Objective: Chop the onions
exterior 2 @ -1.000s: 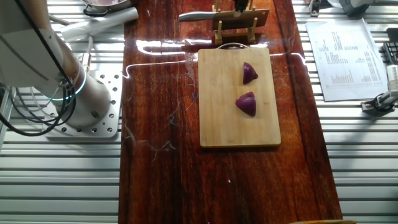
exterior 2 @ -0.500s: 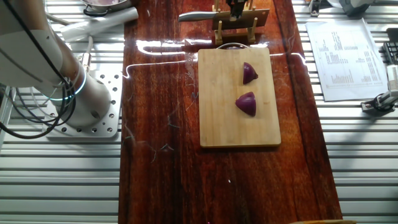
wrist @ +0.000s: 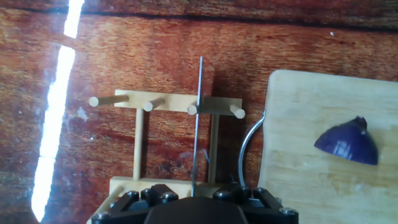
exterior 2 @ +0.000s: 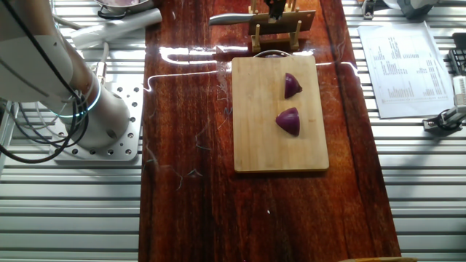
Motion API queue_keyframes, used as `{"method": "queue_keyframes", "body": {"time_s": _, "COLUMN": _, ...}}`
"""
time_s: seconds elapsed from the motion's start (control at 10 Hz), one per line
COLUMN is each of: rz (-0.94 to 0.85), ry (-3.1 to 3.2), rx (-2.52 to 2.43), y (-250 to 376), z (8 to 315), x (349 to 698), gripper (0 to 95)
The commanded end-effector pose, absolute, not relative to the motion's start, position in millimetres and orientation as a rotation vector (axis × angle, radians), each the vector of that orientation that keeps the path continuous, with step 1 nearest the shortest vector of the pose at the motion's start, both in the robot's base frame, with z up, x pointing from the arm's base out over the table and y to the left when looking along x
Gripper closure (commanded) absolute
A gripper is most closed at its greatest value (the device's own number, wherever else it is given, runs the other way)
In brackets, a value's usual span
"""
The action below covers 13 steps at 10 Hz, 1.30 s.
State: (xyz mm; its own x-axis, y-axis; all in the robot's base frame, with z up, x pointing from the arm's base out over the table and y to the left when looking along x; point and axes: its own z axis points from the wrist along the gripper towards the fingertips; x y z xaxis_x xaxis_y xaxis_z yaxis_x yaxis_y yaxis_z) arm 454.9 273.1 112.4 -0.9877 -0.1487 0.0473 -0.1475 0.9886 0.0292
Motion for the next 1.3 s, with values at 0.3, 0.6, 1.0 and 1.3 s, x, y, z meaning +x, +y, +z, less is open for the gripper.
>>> {"method": "queue_keyframes", "body": {"time_s": 0.3, "rz": -0.039, "ry": -3.095, "rx": 0.272, "y": 274, "z": 107, "x": 450, "gripper": 38.0}}
{"method": "queue_keyframes", "body": {"time_s": 0.6, "rz": -0.044, "ry": -3.104, "rx": 0.259, "y": 273, "z": 102, "x": 449, "gripper": 38.0}}
{"method": "queue_keyframes", "body": {"time_s": 1.0, "rz": -0.042, "ry": -3.109, "rx": 0.257, "y": 272, "z": 101, "x": 448, "gripper": 57.0}}
{"method": "queue_keyframes", "body": {"time_s": 1.3, "rz": -0.05, "ry": -3.118, "rx": 0.259, "y": 270, "z": 91, "x": 444, "gripper": 57.0}}
